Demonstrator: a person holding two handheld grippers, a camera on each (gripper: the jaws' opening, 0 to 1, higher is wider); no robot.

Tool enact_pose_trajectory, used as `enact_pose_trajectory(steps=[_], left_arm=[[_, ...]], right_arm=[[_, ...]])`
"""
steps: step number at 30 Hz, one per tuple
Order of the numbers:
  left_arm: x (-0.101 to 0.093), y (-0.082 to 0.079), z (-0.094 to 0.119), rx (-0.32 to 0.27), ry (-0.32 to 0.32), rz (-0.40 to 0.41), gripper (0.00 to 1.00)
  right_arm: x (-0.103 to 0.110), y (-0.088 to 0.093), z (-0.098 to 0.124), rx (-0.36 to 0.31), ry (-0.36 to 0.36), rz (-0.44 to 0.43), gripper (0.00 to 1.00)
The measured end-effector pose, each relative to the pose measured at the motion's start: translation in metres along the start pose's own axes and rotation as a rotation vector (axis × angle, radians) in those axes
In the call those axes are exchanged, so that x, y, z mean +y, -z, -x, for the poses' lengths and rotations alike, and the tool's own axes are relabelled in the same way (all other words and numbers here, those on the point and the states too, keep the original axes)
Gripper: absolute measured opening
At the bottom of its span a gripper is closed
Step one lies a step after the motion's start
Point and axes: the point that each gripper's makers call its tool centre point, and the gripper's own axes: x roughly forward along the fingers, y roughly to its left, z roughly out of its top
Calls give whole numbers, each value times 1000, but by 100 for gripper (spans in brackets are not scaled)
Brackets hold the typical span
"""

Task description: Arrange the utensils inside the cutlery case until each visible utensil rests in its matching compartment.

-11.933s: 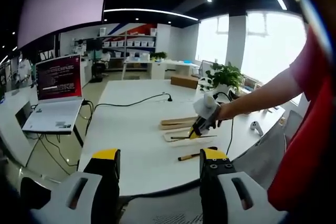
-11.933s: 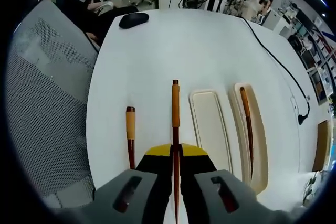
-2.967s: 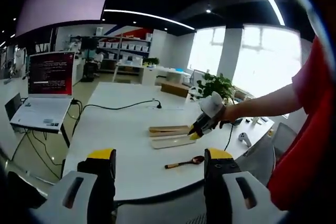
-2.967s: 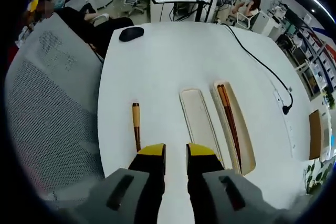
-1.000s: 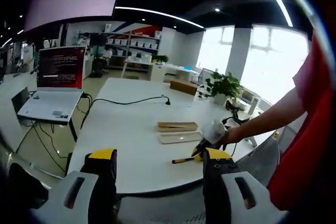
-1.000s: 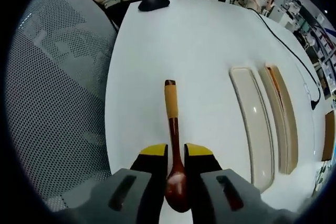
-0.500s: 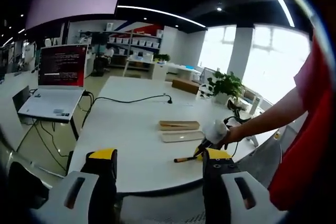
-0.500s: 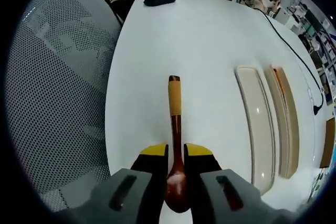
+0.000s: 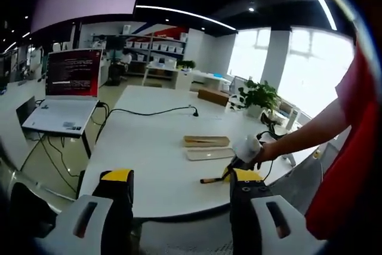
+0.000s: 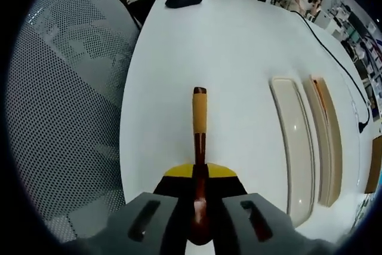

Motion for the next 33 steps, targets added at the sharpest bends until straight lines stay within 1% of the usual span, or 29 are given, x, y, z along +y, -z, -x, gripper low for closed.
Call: enact_pose_trajectory(steps=[3, 5, 6, 7, 10, 16, 18, 19, 21, 24, 30, 33], left_arm=[[0, 0, 0, 1, 0, -1, 67], [0, 0, 0, 0, 0, -3, 67], [-1, -1, -1, -2, 0, -3, 67], [-1, -1, -1, -5, 1, -5, 67], [-1, -3, 0, -10, 1, -6, 67], [0, -3, -2, -16, 4, -18, 66], [1, -5, -2, -25, 2, -13, 66], [0, -5, -2, -25, 6, -9, 66], [-2, -7, -2, -26, 13, -26, 66], [-2, -8, -2, -28, 12, -28, 66], [-2, -9, 0, -34, 15, -31, 66], [-1, -8, 1, -33, 15, -32, 66]], right_arm=[[-1, 0, -1, 3, -10, -14, 1], [-1, 0, -1, -5, -22, -66, 1], [0, -2, -1, -29, -37, -130, 1], [-1, -2, -1, -37, -42, -147, 1], [-1, -1, 0, -23, -31, -97, 1], [-3, -3, 2, -10, -19, -66, 1], [-7, -7, 6, -16, -3, -79, 1], [-9, -11, 9, -35, 0, -85, 1], [-10, -15, 13, -38, 2, -75, 1], [-13, -15, 16, -25, 12, -42, 1], [-14, -16, 24, -25, 12, -46, 0], [-16, -14, 29, -6, 4, -53, 0]])
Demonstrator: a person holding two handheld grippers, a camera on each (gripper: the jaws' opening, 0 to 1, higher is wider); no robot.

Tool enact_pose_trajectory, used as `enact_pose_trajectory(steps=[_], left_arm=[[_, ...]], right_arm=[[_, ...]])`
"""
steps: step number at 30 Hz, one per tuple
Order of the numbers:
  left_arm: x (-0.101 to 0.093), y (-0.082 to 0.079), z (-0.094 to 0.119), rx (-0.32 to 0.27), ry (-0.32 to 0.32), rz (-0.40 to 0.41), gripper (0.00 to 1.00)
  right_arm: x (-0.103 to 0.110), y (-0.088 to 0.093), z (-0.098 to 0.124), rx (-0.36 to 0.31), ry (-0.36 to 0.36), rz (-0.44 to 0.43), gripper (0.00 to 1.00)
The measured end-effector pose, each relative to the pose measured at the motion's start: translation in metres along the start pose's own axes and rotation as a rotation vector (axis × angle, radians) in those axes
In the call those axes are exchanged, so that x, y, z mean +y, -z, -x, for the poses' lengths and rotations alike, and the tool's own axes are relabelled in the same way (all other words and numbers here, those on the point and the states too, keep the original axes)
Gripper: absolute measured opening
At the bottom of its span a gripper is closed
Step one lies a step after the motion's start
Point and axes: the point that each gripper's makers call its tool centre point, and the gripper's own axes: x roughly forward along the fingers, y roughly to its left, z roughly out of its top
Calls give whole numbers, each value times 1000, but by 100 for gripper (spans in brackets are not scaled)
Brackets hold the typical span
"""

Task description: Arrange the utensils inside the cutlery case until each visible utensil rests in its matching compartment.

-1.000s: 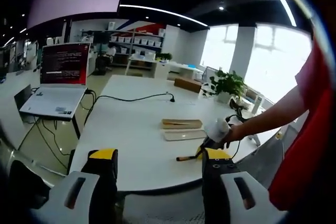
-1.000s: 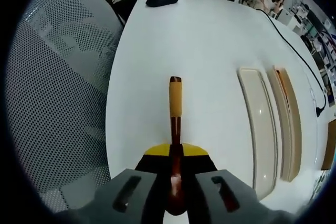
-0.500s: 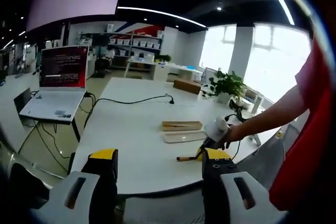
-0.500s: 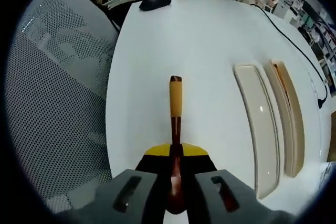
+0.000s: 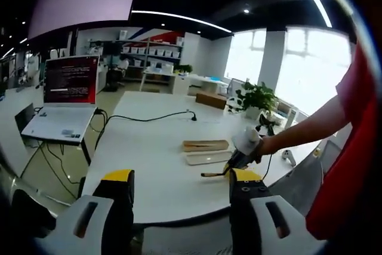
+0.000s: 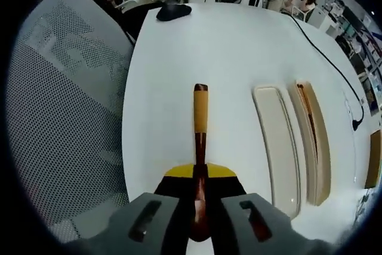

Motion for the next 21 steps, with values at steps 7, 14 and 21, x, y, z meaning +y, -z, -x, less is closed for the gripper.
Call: enact_pose_trajectory(steps=[7, 14, 21], left_arm=[[0, 1, 0, 3, 8, -13, 65], [-2, -1, -1, 2, 19, -25, 65], [0, -1, 0, 2, 24, -22, 65]], right_arm=[[-3, 1, 10, 21, -4, 13, 0], [-6, -1, 16, 28, 4, 31, 0], [-11, -1, 23, 38, 8, 37, 0]])
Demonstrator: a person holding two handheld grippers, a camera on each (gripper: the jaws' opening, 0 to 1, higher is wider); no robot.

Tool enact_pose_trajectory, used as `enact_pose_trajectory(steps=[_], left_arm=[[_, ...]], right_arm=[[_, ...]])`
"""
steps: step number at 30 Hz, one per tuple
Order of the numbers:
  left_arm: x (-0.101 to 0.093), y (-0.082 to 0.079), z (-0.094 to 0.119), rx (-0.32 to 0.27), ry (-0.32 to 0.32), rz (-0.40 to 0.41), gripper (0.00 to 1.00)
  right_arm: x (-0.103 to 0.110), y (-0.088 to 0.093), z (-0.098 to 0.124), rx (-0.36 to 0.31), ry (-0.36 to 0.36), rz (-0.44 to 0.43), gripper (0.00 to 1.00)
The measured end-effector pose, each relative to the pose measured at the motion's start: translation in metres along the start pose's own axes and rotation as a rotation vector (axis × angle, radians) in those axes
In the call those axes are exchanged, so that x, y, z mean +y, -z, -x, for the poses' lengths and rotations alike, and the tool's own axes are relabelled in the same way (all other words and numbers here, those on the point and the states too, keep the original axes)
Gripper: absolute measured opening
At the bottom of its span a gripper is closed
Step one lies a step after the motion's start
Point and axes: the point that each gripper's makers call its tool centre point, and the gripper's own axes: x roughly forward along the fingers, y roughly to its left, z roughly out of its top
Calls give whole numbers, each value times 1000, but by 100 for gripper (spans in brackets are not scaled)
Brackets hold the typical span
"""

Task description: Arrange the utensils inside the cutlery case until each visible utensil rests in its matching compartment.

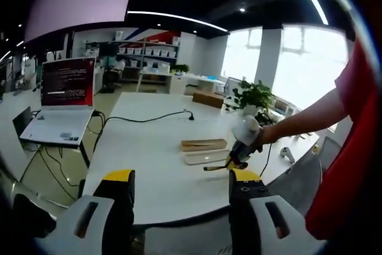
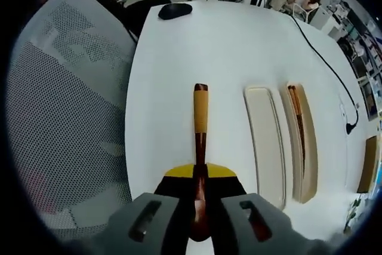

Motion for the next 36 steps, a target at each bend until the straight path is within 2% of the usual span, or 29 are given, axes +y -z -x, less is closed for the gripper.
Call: enact_pose_trajectory(steps=[18, 26, 36], left_arm=[[0, 4, 0, 11, 5, -11, 65], [-2, 5, -2, 15, 11, -12, 65], [-1, 6, -5, 22, 13, -16, 65]], right_arm=[[-8, -3, 9, -3, 10, 17, 1], [-8, 2, 11, 18, 1, 53, 1], [-22, 3, 24, 24, 2, 70, 1]])
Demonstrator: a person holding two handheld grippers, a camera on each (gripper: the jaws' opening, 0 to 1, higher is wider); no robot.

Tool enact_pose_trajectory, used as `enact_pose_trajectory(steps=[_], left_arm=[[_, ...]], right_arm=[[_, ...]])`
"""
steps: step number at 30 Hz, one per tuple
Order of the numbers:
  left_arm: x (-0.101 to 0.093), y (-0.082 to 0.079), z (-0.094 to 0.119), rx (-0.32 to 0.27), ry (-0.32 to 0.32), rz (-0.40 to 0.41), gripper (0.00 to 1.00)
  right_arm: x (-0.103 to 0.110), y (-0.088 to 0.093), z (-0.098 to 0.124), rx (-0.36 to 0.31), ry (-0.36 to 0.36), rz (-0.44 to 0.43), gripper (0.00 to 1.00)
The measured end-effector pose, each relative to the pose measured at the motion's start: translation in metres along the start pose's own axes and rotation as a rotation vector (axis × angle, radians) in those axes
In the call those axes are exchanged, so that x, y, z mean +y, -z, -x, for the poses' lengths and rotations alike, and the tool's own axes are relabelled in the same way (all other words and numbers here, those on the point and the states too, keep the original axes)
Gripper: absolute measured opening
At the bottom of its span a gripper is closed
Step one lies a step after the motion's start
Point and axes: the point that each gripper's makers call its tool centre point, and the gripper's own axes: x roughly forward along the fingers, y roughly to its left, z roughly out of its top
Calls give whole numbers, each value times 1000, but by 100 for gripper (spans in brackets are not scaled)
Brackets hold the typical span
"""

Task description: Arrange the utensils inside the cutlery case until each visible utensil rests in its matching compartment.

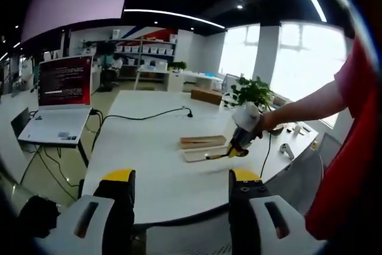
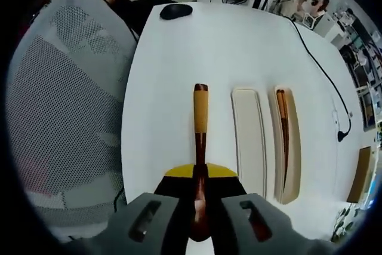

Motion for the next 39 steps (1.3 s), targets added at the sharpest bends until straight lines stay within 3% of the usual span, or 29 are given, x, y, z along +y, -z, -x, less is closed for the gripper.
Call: enact_pose_trajectory(steps=[26, 32, 39], left_arm=[[4, 2, 3, 5, -14, 7, 65], [4, 0, 2, 3, -17, 5, 65], [6, 0, 0, 6, -20, 6, 65]], right_arm=[[-38, -15, 30, -20, 28, 42, 1], [-38, -10, 27, 23, 18, 113, 1], [-54, -14, 34, 17, 24, 103, 1]])
